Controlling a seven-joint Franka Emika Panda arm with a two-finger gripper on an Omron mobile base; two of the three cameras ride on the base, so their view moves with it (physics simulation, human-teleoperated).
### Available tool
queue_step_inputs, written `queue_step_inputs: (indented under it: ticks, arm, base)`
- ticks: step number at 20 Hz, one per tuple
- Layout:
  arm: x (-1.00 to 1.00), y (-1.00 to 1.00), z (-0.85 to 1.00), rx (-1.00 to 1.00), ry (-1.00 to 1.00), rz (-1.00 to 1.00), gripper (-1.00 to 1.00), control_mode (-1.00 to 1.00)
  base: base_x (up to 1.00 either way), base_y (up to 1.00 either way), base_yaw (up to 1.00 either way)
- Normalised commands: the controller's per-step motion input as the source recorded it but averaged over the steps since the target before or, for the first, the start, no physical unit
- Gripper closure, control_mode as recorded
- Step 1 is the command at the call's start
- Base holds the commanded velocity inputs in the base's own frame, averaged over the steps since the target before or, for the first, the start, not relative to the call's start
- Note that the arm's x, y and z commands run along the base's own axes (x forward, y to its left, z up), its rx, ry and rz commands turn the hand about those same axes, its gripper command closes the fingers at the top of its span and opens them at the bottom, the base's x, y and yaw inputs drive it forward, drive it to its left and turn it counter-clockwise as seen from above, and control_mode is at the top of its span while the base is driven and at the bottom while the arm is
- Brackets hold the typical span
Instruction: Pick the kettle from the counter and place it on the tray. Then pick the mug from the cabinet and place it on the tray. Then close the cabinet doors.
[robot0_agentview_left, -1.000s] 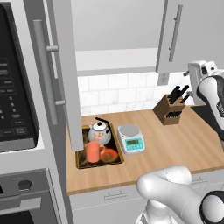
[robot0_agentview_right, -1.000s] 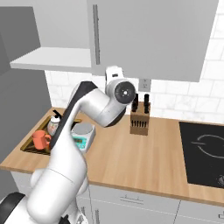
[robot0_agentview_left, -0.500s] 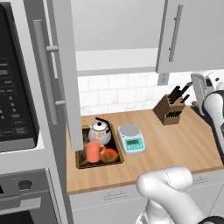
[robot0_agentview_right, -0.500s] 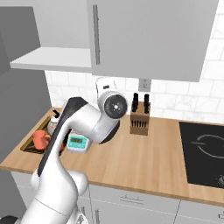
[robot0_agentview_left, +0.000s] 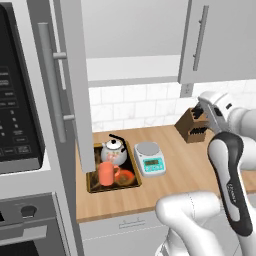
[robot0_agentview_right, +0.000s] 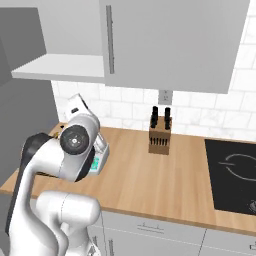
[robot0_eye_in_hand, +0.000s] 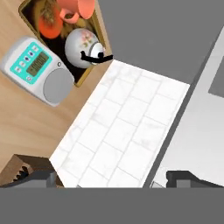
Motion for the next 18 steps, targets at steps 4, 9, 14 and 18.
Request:
queue_step_inputs:
  ticks: [4, 9, 14, 18]
  arm:
    - [-0.17, 0.81, 0.00, -0.22, -0.14, 0.00, -1.00, -1.00]
    - [0.00, 0.28, -0.15, -0.11, 0.00, 0.00, -1.00, -1.00]
    - [-0.05, 0.01, -0.13, -0.03, -0.01, 0.00, -1.00, -1.00]
    - [-0.44, 0.33, -0.07, -0.14, -0.13, 0.00, -1.00, -1.00]
  base:
    - [0.00, 0.00, 0.00]
    - [0.00, 0.00, 0.00]
    - [0.00, 0.00, 0.00]
    - [0.00, 0.00, 0.00]
